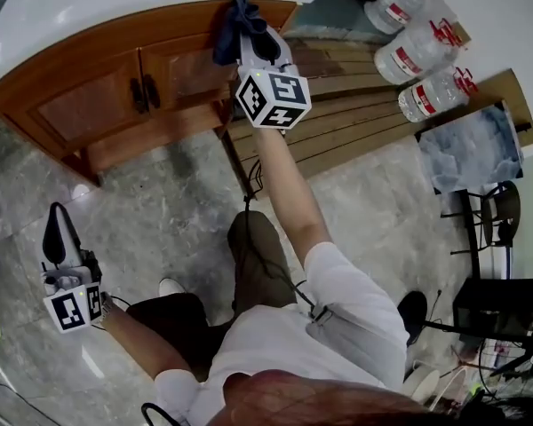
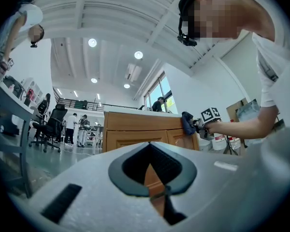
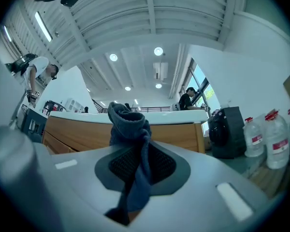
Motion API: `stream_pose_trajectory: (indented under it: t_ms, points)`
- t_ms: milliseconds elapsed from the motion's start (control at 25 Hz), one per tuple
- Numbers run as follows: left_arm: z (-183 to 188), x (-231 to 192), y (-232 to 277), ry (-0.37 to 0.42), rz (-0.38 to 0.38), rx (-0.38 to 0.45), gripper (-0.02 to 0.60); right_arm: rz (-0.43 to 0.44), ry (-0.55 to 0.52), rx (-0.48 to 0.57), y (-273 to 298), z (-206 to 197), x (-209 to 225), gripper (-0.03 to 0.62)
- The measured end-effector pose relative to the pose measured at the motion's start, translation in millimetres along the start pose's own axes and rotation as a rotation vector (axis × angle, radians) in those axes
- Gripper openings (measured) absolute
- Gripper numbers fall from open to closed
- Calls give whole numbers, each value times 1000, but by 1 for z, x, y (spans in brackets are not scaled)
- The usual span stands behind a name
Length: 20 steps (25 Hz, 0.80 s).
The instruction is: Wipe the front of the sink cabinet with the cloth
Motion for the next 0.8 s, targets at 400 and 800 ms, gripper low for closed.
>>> stream_pose_trajectory:
  t_ms: [400, 800]
  points:
    - [-2, 5, 3, 17, -17, -39, 2, -160, -73, -15, -11, 7, 77, 52]
    - [-1, 7, 1, 39, -22, -54, 2, -159, -62, 5, -13, 8, 77, 34]
Point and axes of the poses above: the fingertips, and each gripper's own axes: y forward along the fingers, x to its right, z out of its top, the point moved 5 cm from there along -y, backward along the fingers, and after that the axes turned 14 degrees about x, right-handed, at the moved point
